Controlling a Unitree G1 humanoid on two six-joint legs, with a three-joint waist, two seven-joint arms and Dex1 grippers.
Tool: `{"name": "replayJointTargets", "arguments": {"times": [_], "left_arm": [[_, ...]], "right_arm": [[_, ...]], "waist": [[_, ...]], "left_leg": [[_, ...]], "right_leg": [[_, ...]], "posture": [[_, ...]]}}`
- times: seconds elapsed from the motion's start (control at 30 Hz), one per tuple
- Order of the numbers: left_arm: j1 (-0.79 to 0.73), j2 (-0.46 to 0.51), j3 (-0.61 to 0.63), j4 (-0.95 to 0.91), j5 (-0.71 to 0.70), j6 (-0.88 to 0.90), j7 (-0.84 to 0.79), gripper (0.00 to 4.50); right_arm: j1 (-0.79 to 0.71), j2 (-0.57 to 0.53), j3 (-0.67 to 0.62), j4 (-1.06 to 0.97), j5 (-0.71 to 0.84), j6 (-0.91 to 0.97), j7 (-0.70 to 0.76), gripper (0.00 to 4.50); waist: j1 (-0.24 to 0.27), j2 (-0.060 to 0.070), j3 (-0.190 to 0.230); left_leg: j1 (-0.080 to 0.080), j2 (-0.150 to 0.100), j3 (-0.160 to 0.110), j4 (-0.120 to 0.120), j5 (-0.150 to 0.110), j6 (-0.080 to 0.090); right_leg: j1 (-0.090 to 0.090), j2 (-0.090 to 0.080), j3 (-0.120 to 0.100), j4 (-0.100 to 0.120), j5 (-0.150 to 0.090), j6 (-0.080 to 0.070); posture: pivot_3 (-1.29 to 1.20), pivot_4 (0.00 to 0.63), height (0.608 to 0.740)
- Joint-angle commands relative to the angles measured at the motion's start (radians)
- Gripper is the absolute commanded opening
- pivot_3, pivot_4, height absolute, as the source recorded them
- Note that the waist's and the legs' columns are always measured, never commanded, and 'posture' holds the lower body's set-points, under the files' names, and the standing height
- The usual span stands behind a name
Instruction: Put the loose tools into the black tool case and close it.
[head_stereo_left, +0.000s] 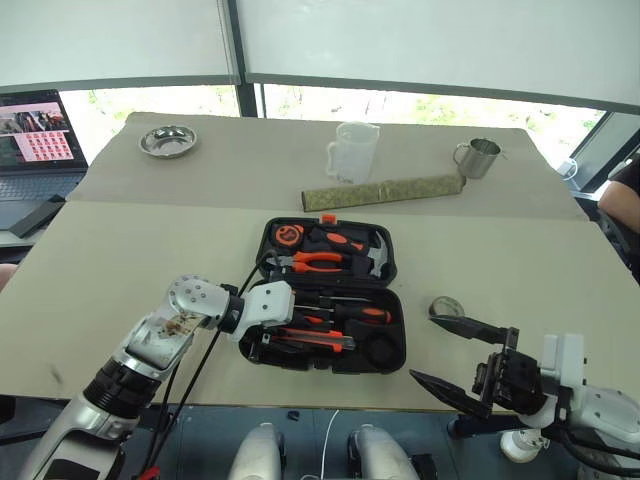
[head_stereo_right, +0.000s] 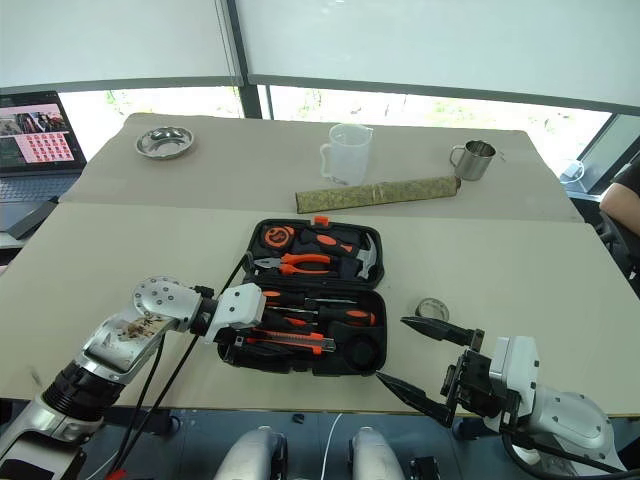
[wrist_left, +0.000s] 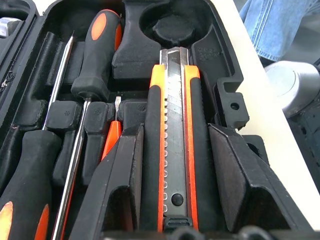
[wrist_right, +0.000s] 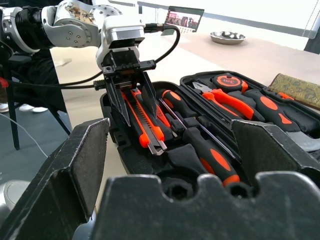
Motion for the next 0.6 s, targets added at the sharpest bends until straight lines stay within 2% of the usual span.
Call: {"name": "replayJointTargets", "arguments": {"times": [0.03, 0.23, 0.33, 0.37, 0.4, 0.57, 0.6], "left_arm": [[0.056, 0.020, -0.028, -0.021, 0.010, 0.058, 0.006, 1.52], [0.082, 0.004, -0.024, -0.040, 0.007, 0.114, 0.050, 1.52], [0.084, -0.013, -0.011, -0.012, 0.024, 0.043, 0.073, 1.52], [0.086, -0.023, -0.001, -0.006, 0.021, 0.021, 0.083, 2.53], [0.086, -0.028, 0.006, -0.005, 0.007, 0.014, 0.077, 2.68], [0.104, -0.078, 0.066, -0.008, -0.072, -0.087, 0.053, 4.46], [0.106, -0.088, 0.084, -0.008, -0.090, -0.099, 0.049, 4.46]], "right_arm": [[-0.011, 0.007, -0.005, -0.015, -0.001, -0.029, 0.004, 4.50], [-0.025, 0.013, 0.005, -0.011, -0.010, -0.030, 0.001, 4.50], [-0.038, 0.016, 0.013, -0.005, -0.013, -0.029, 0.000, 4.50], [-0.041, 0.017, 0.015, -0.003, -0.014, -0.029, 0.000, 4.50], [-0.044, 0.018, 0.017, -0.001, -0.014, -0.029, 0.001, 4.50], [-0.054, 0.025, 0.031, 0.007, -0.015, -0.030, 0.006, 4.50], [-0.055, 0.026, 0.034, 0.009, -0.015, -0.030, 0.007, 4.50]], "waist": [[-0.001, 0.001, 0.000], [-0.002, 0.003, -0.002], [0.000, 0.006, -0.004], [0.003, 0.006, -0.004], [0.006, 0.007, -0.005], [0.004, 0.006, -0.005], [0.004, 0.006, -0.004]], "left_leg": [[0.000, 0.000, 0.000, 0.000, 0.000, 0.000], [0.000, 0.000, 0.000, 0.000, 0.000, 0.000], [0.001, 0.000, 0.000, 0.000, 0.000, 0.000], [0.001, 0.000, 0.000, 0.000, 0.000, 0.000], [0.001, 0.000, 0.000, 0.000, 0.000, 0.000], [0.000, 0.000, 0.000, 0.001, 0.000, 0.000], [-0.001, 0.000, 0.000, 0.001, 0.000, 0.001]], "right_leg": [[0.000, 0.000, 0.000, 0.000, 0.000, 0.000], [0.000, 0.000, 0.000, 0.000, 0.000, 0.000], [0.001, 0.000, 0.000, 0.000, -0.001, 0.001], [0.001, 0.000, 0.000, 0.000, -0.001, 0.001], [0.001, 0.000, 0.000, 0.000, -0.001, 0.001], [0.000, 0.000, 0.000, 0.000, 0.000, 0.001], [0.000, 0.000, 0.000, 0.000, 0.000, 0.000]], "posture": [[0.00, 0.150, 0.740], [0.00, 0.150, 0.740], [0.00, 0.150, 0.740], [0.00, 0.150, 0.740], [0.00, 0.150, 0.740], [0.00, 0.150, 0.740], [0.00, 0.150, 0.740]]}}
